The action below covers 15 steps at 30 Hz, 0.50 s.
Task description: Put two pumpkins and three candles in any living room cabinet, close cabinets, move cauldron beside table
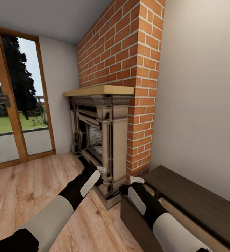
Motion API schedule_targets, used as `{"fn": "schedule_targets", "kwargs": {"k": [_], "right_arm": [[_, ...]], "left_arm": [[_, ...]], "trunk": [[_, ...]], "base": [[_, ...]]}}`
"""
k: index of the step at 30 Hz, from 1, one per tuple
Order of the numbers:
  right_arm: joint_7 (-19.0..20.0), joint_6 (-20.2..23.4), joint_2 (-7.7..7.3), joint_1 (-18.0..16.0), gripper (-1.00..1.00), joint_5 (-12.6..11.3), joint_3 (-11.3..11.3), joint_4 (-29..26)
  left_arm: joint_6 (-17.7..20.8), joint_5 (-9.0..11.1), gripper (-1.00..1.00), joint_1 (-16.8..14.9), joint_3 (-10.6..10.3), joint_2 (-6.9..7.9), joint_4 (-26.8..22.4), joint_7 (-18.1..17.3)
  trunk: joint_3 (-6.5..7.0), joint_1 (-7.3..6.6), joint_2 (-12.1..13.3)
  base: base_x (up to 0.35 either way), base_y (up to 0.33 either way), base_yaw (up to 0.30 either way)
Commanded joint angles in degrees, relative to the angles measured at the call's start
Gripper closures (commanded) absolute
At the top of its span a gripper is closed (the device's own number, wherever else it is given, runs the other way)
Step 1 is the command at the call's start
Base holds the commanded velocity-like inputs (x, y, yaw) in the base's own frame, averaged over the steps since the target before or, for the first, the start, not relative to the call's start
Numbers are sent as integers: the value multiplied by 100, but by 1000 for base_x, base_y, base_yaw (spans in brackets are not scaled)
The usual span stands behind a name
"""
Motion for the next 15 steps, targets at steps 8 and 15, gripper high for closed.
{"fn": "schedule_targets", "kwargs": {"k": [8,15], "right_arm": [[-58,9,-2,-4,-100,-61,26,-10],[-58,9,-2,-4,-100,-61,26,-10]], "left_arm": [[4,65,-100,-7,-18,4,-2,59],[4,67,-100,-7,-18,5,-2,59]], "trunk": [[137,-177,319],[191,-243,439]], "base": [[0,0,290],[0,0,290]]}}
